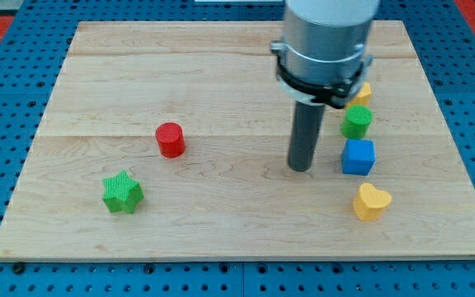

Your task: Slightly push the yellow heart to the right slide of the board

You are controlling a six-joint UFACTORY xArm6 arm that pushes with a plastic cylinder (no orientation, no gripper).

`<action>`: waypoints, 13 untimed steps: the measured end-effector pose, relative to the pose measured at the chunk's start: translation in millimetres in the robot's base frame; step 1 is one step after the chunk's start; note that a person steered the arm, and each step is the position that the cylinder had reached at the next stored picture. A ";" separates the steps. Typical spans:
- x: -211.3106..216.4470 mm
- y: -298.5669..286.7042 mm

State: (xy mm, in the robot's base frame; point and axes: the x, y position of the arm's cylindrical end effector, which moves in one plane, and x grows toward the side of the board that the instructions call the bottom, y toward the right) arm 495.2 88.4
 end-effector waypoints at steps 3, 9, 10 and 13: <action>0.4 43.4; -77.2 51.7; -22.9 7.3; 69.1 94.2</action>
State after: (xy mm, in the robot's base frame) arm 564.2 182.6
